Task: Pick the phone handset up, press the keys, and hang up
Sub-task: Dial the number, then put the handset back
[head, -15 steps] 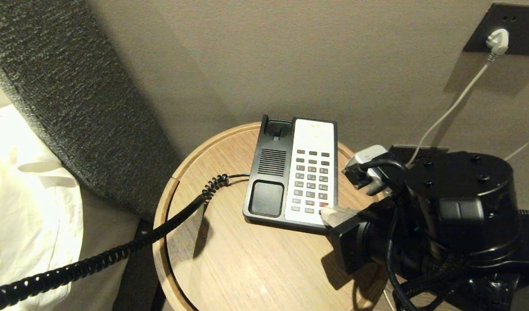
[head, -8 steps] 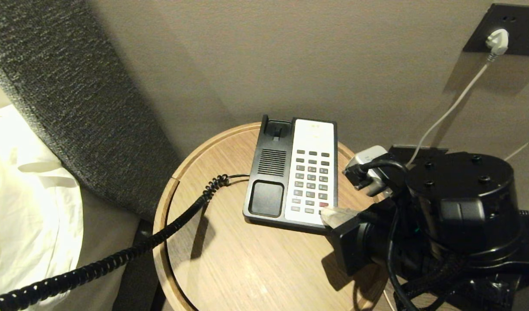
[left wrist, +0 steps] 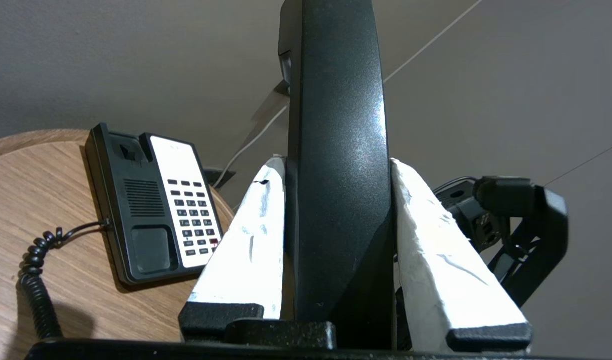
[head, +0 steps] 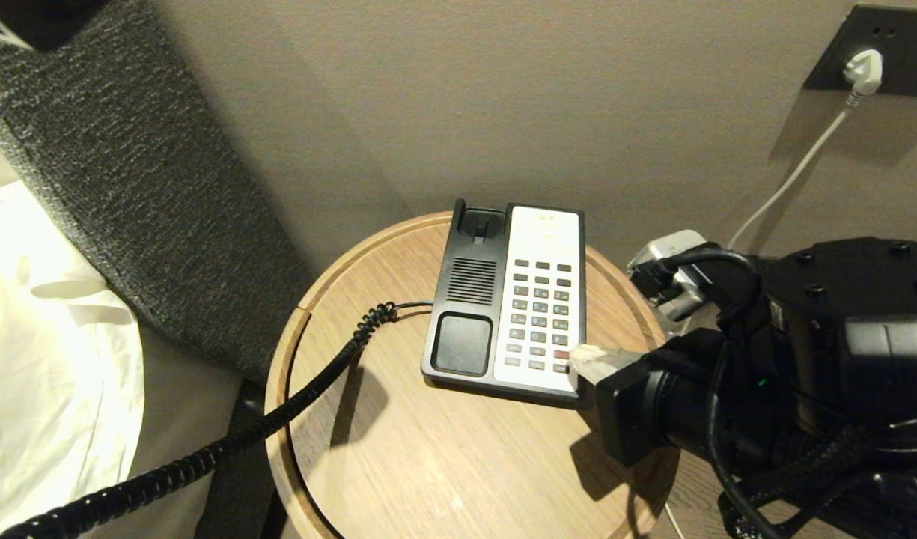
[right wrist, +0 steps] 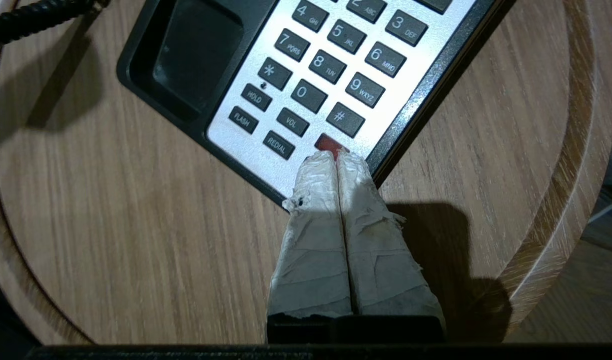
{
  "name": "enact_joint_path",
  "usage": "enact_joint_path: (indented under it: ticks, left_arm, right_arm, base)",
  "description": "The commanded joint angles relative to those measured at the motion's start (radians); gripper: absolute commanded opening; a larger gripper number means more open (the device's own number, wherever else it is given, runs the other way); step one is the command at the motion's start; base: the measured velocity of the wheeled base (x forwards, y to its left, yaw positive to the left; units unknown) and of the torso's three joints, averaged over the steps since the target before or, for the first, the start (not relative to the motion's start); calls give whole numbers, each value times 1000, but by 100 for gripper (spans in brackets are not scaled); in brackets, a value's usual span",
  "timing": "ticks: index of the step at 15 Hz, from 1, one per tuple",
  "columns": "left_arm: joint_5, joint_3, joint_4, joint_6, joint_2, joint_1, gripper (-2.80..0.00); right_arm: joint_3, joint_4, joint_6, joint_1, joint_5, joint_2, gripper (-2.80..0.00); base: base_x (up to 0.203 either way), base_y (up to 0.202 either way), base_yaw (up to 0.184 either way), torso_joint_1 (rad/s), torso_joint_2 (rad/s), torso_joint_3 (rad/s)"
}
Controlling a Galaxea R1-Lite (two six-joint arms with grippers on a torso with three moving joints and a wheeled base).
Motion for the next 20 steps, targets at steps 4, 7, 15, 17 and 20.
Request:
enact_joint_path:
  ticks: [4, 7, 15, 17, 20]
  left_arm:
    - [0, -3, 10, 93, 132, 0, -280]
    - [57, -31, 17, 185, 272, 0, -280]
    - [556, -278, 199, 324, 633, -94, -280]
    - [640, -346, 205, 325, 691, -171, -280]
    - [712, -400, 212, 324, 760, -221, -280]
  right_arm:
    - [-2, 5, 28, -67, -4, -63, -280]
    - [12, 35, 41, -139, -2, -109, -280]
    - [97, 88, 79, -258, -2, -230, -280]
    - [138, 90, 81, -281, -2, -255, -280]
    - [184, 91, 82, -306, -2, -295, -280]
  base:
    - [0, 0, 0, 0, 0, 0]
    - [0, 0, 0, 0, 0, 0]
    - [0, 0, 0, 0, 0, 0]
    - [0, 0, 0, 0, 0, 0]
    - [0, 0, 0, 0, 0, 0]
